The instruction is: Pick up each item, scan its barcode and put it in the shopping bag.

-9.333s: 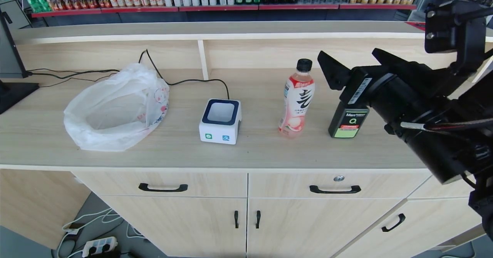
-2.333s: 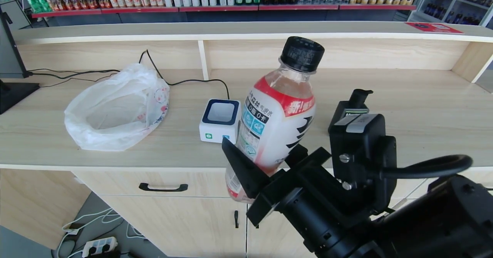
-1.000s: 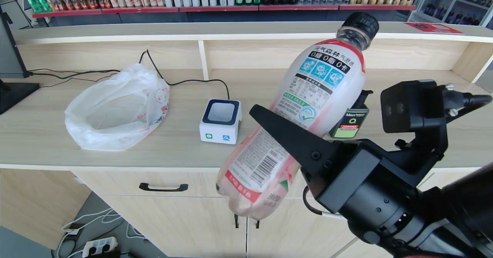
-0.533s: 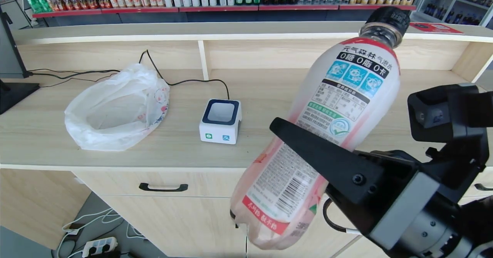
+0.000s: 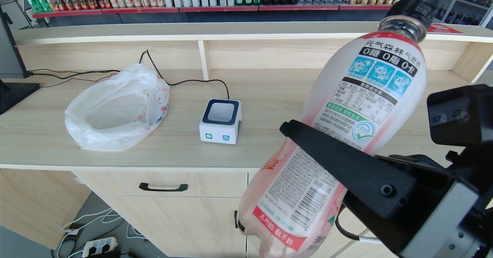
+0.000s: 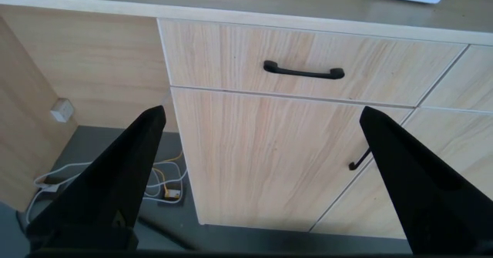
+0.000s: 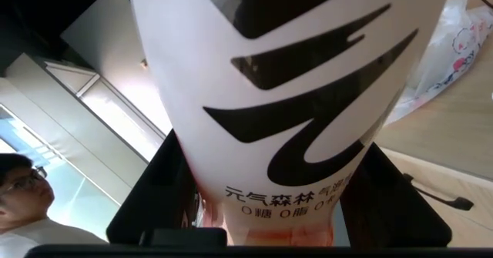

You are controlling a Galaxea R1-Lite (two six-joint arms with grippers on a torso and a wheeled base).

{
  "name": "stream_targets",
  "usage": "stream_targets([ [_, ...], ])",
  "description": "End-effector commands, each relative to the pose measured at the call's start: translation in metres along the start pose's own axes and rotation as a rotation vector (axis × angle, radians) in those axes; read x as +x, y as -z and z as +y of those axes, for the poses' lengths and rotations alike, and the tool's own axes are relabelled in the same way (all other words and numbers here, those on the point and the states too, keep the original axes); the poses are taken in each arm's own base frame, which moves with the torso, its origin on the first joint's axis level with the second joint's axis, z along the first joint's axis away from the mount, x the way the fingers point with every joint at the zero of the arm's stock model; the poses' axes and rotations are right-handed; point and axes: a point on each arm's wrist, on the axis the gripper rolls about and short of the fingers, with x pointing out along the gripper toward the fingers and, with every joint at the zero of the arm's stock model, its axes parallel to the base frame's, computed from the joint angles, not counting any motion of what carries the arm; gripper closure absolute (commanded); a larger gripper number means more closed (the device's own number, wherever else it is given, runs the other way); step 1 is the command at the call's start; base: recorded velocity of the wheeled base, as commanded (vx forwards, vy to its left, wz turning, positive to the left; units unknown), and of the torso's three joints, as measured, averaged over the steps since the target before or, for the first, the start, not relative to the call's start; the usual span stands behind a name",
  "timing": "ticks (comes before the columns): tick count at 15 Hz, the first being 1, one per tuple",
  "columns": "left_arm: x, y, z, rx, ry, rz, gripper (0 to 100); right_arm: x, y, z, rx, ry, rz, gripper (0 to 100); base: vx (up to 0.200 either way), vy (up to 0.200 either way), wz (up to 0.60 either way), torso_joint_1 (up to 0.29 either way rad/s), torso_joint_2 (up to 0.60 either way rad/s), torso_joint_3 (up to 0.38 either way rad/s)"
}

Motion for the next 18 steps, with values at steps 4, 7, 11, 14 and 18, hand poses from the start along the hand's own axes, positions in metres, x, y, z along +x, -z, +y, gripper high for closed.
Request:
stream_targets([
  [4,0.000,0.000,0.000,0.000,0.000,0.000,0,-0.002,-0.002,0.002,0.000,-0.006,-0.006,100,0.000,0.000,0.00,0.000,0.00,0.000],
  [7,0.000,0.000,0.000,0.000,0.000,0.000,0,-0.003,-0.003,0.002,-0.006,-0.004,-0.007,100,0.000,0.000,0.00,0.000,0.00,0.000],
  [11,0.000,0.000,0.000,0.000,-0.001,0.000,0,-0.010,-0.003,0.002,-0.022,0.004,0.000,100,0.000,0.000,0.00,0.000,0.00,0.000],
  [14,0.000,0.000,0.000,0.000,0.000,0.000,0,-0.015,-0.005,0.004,-0.063,0.004,0.000,100,0.000,0.000,0.00,0.000,0.00,0.000],
  [18,0.000,0.000,0.000,0.000,-0.001,0.000,0,-0.015,-0.004,0.003,-0.129,0.003,0.007,100,0.000,0.000,0.00,0.000,0.00,0.000],
])
